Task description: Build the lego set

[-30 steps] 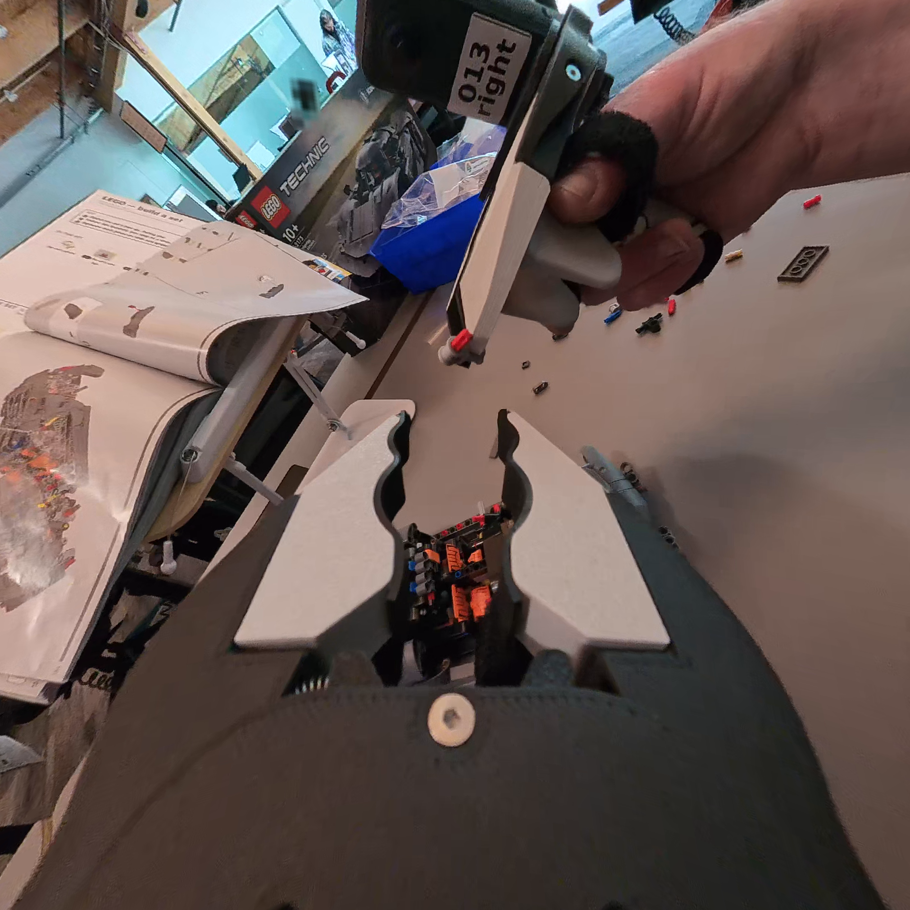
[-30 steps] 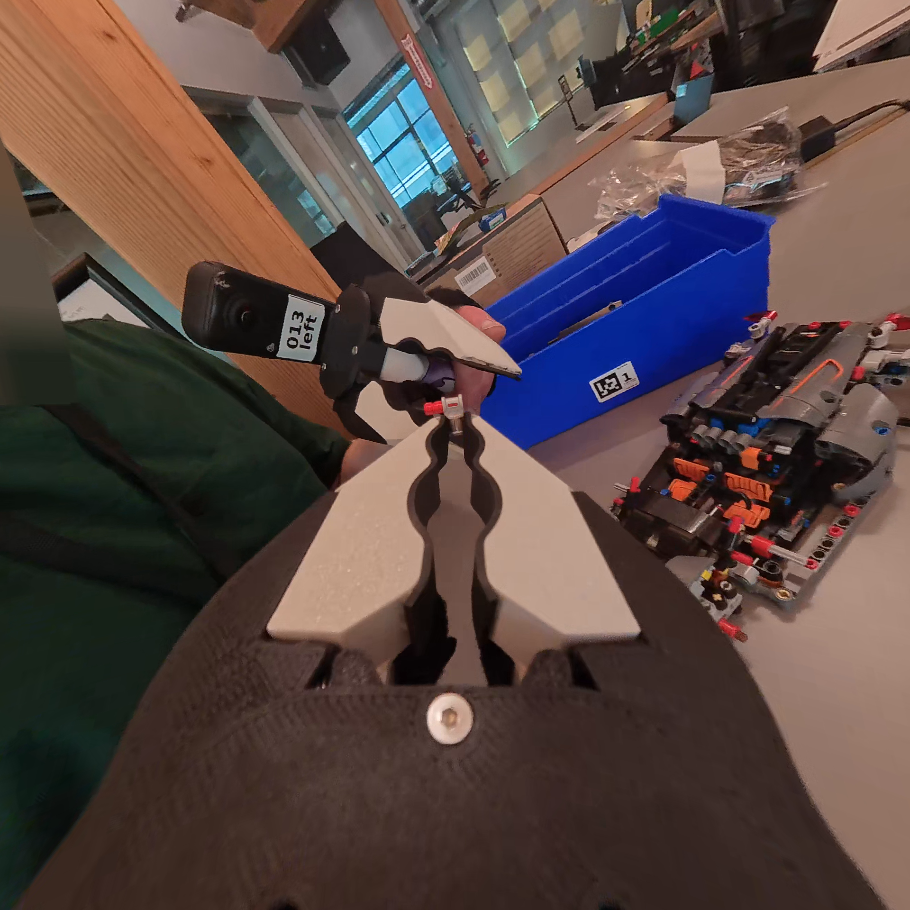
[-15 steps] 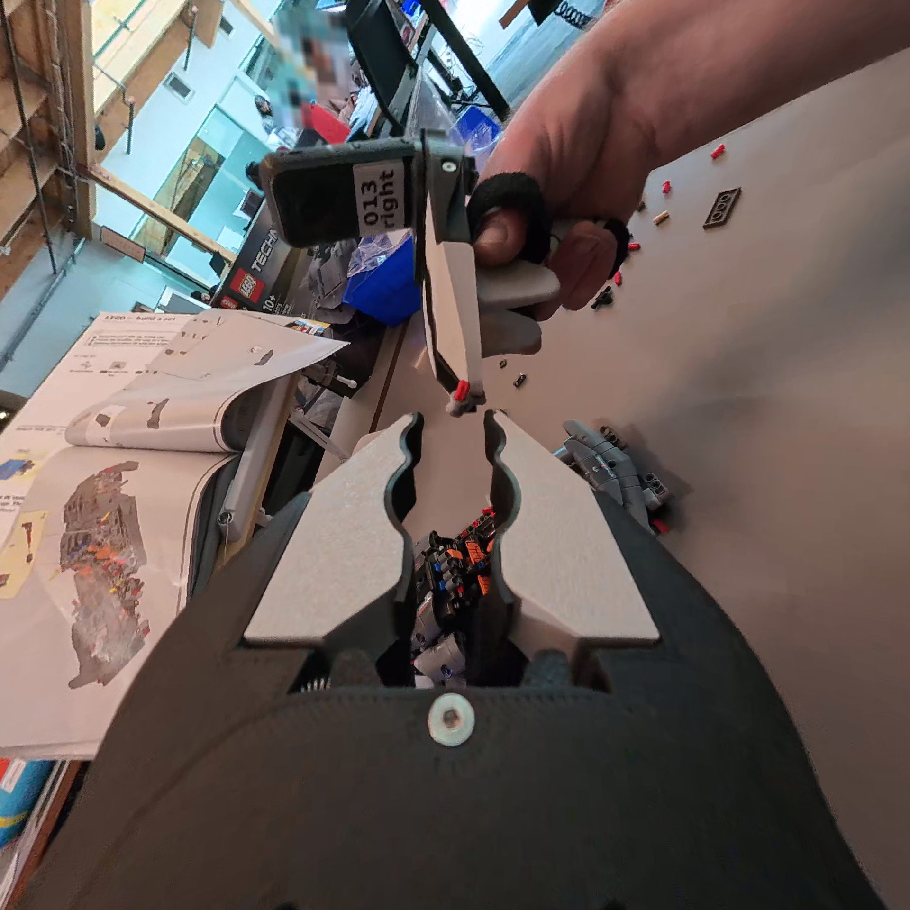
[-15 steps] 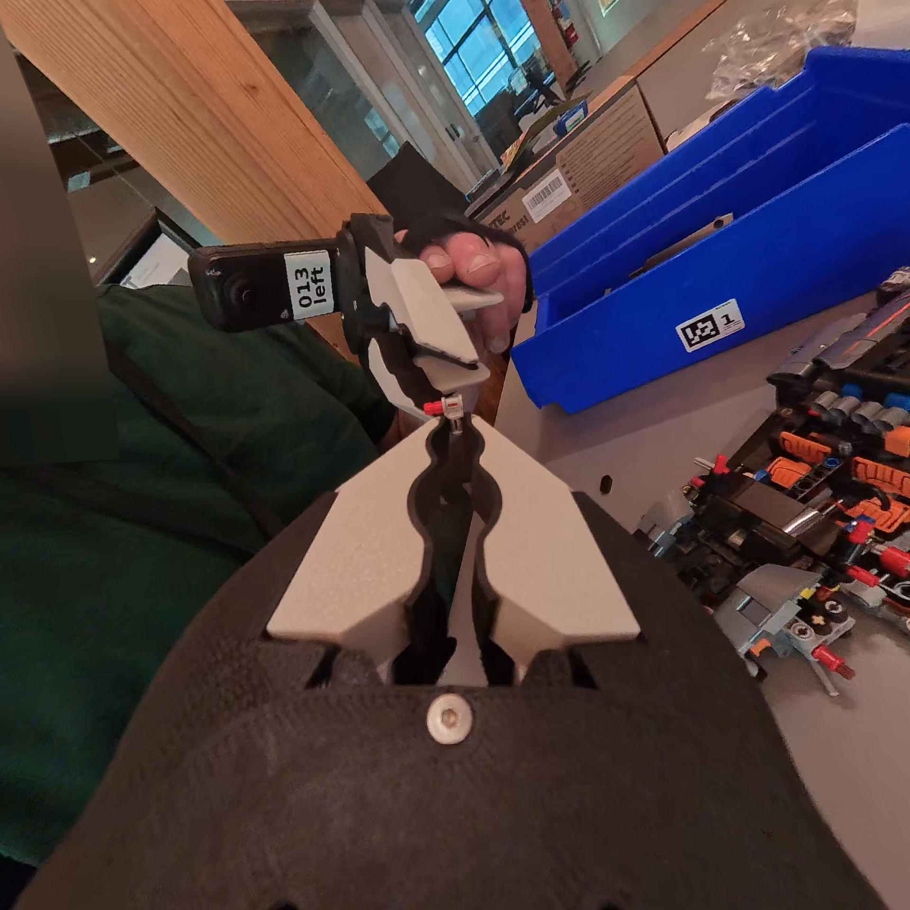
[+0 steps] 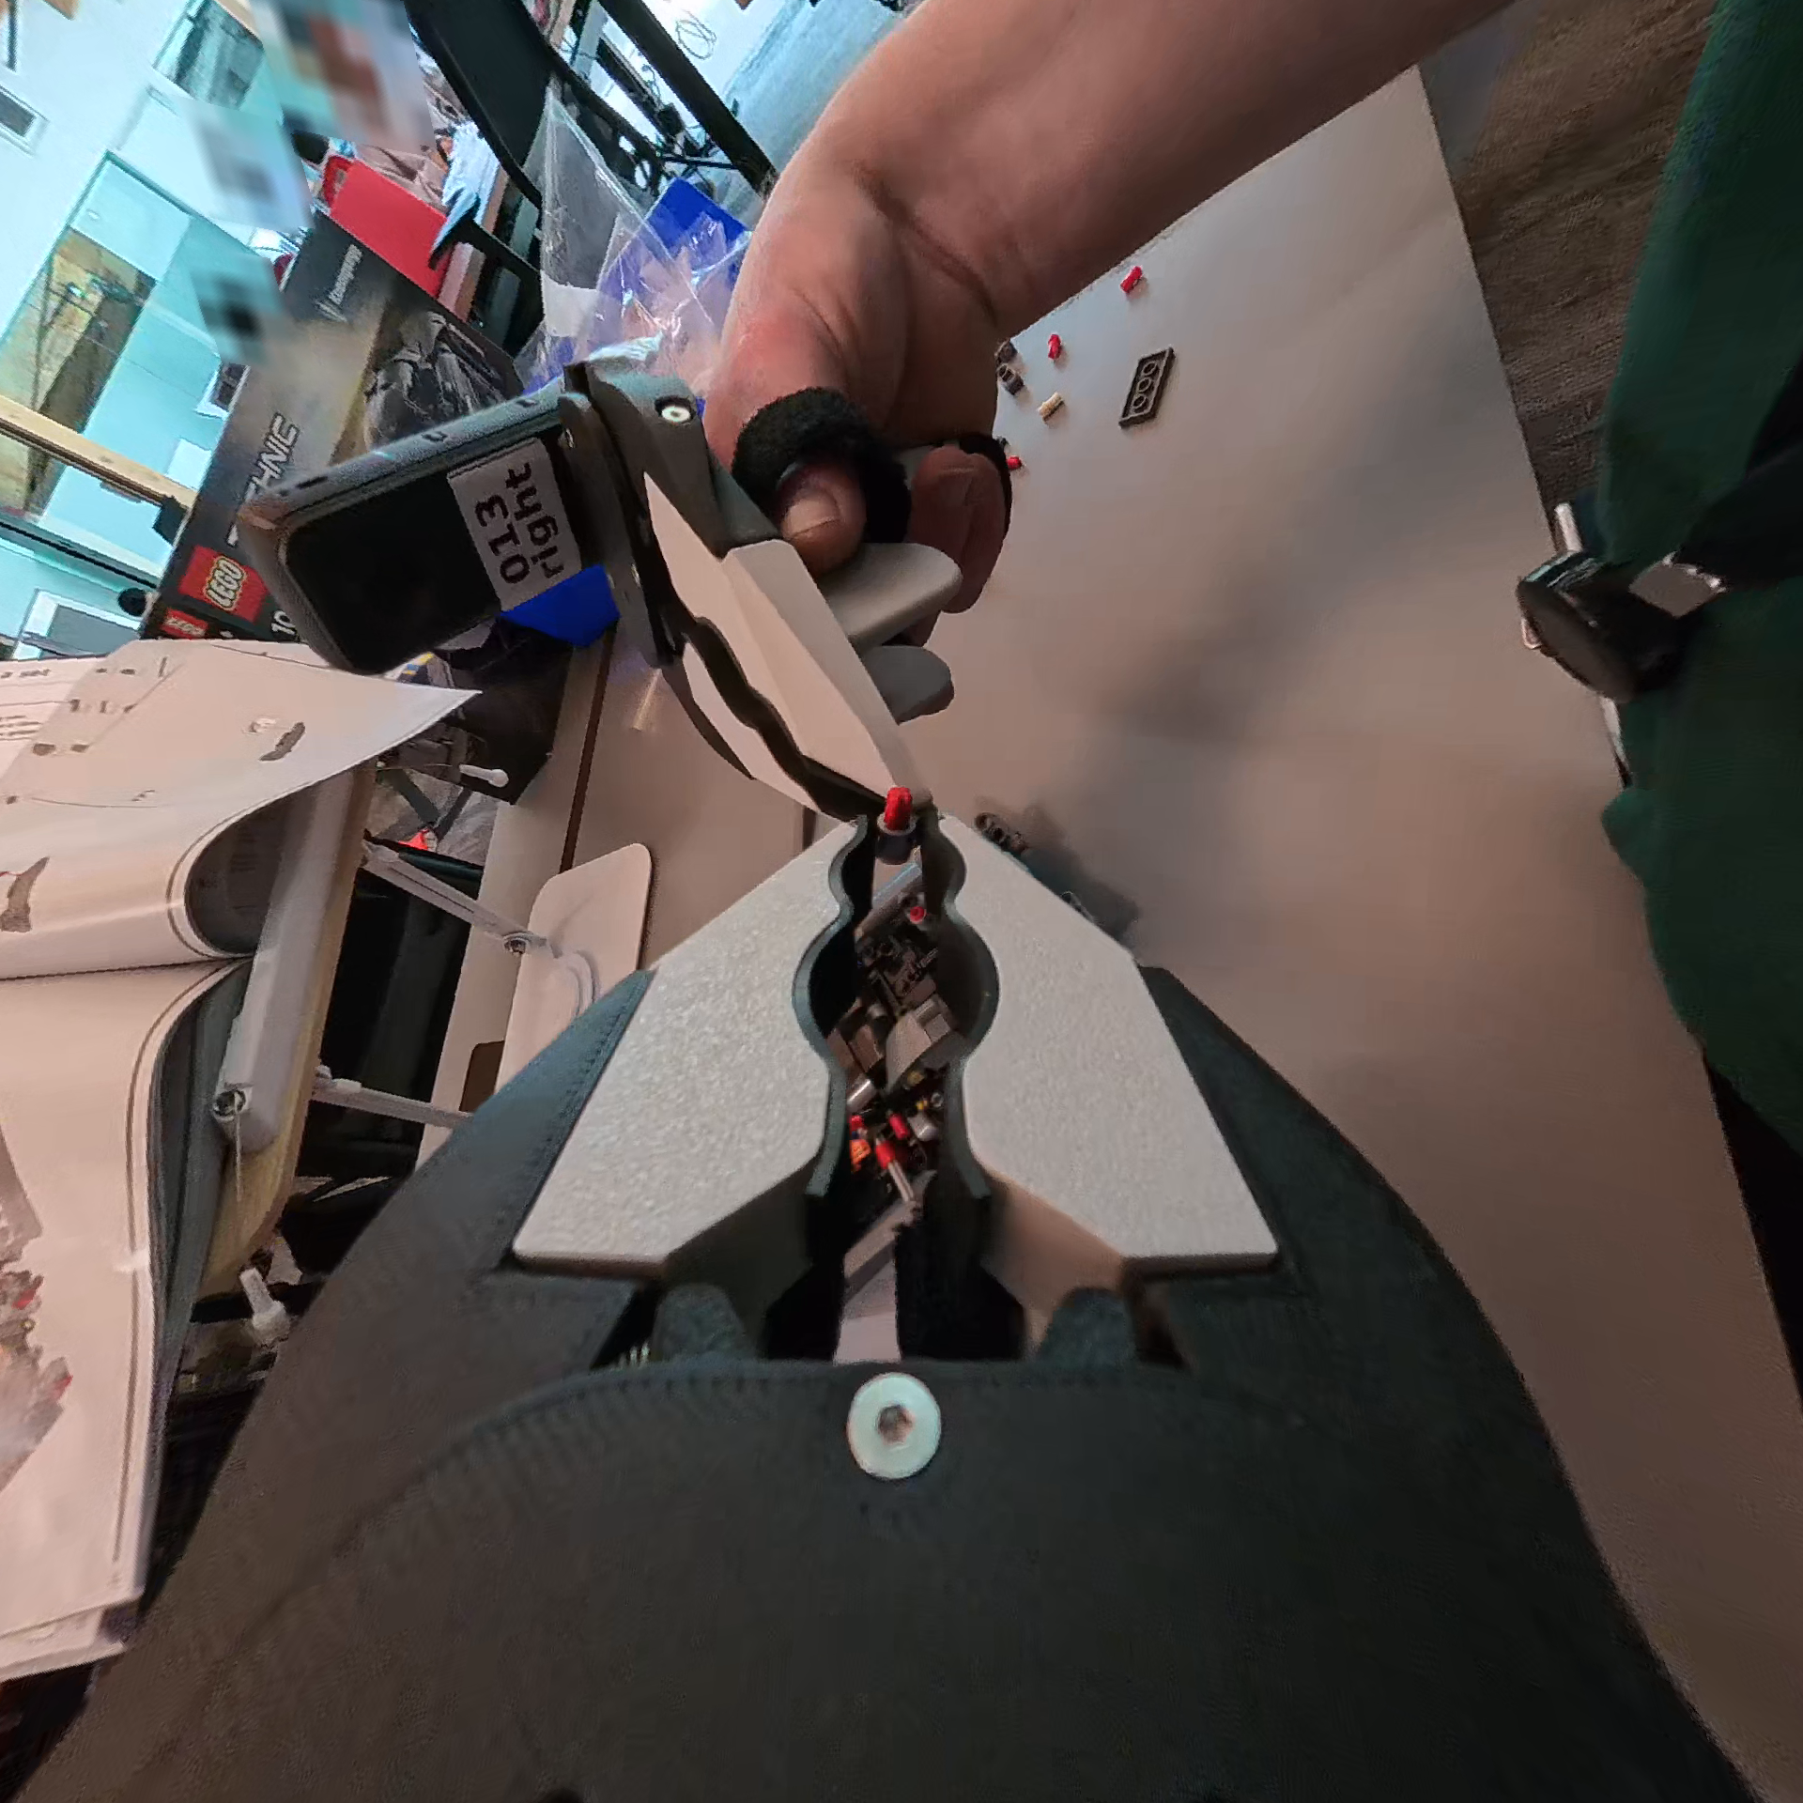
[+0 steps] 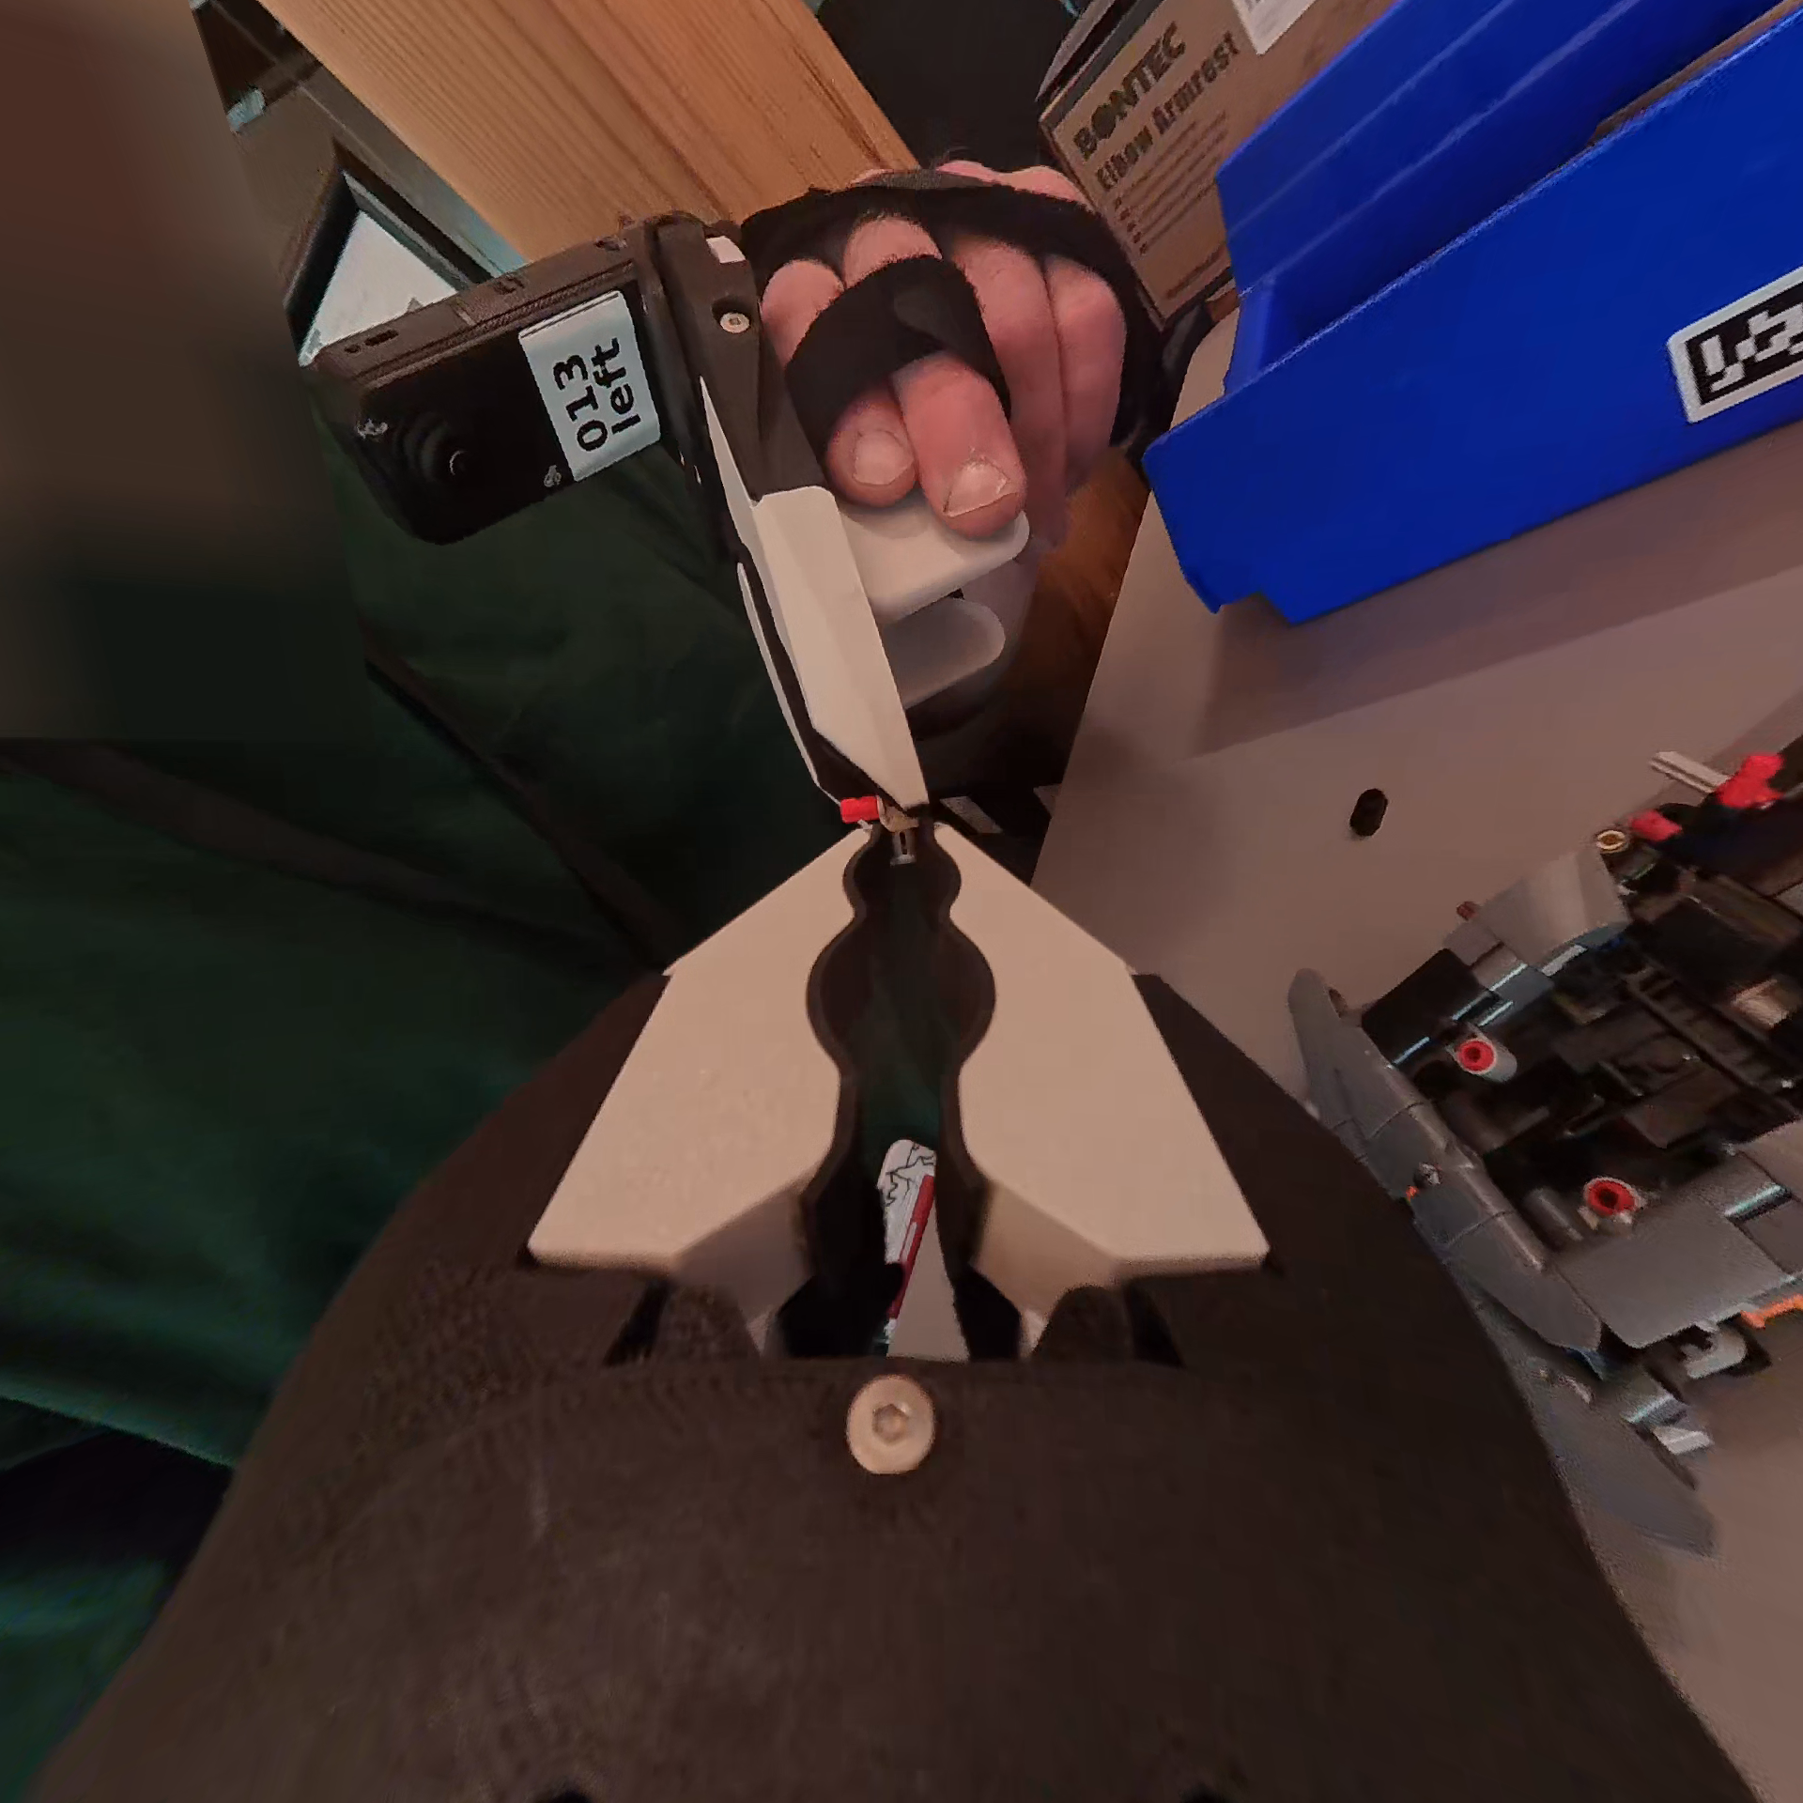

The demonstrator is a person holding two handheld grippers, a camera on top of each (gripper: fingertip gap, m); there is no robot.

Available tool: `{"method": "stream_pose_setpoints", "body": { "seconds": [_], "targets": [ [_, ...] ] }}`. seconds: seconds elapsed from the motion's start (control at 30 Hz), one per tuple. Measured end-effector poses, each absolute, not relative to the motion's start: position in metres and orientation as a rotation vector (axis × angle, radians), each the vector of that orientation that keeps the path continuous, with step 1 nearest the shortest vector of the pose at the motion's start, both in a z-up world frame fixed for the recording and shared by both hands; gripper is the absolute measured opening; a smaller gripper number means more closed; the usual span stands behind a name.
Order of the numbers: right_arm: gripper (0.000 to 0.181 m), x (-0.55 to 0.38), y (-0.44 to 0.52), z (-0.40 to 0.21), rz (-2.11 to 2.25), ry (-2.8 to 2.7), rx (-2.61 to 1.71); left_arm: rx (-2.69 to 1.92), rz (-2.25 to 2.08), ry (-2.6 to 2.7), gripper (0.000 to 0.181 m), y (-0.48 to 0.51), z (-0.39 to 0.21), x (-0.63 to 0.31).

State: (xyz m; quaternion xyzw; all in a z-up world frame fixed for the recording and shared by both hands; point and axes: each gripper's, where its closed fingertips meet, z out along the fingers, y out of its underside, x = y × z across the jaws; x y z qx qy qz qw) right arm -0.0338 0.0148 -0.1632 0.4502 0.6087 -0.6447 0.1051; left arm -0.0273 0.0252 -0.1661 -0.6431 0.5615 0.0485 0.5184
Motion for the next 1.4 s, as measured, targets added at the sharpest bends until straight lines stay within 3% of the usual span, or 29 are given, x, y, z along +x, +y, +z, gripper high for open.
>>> {"method": "stream_pose_setpoints", "body": {
  "seconds": [1.4],
  "targets": [
    [0.007, -0.041, 0.049, -0.141, -2.262, 1.638, 1.585, -1.546, 0.044, 0.906, 0.003, 0.045, -0.148, -0.037]
  ]
}}
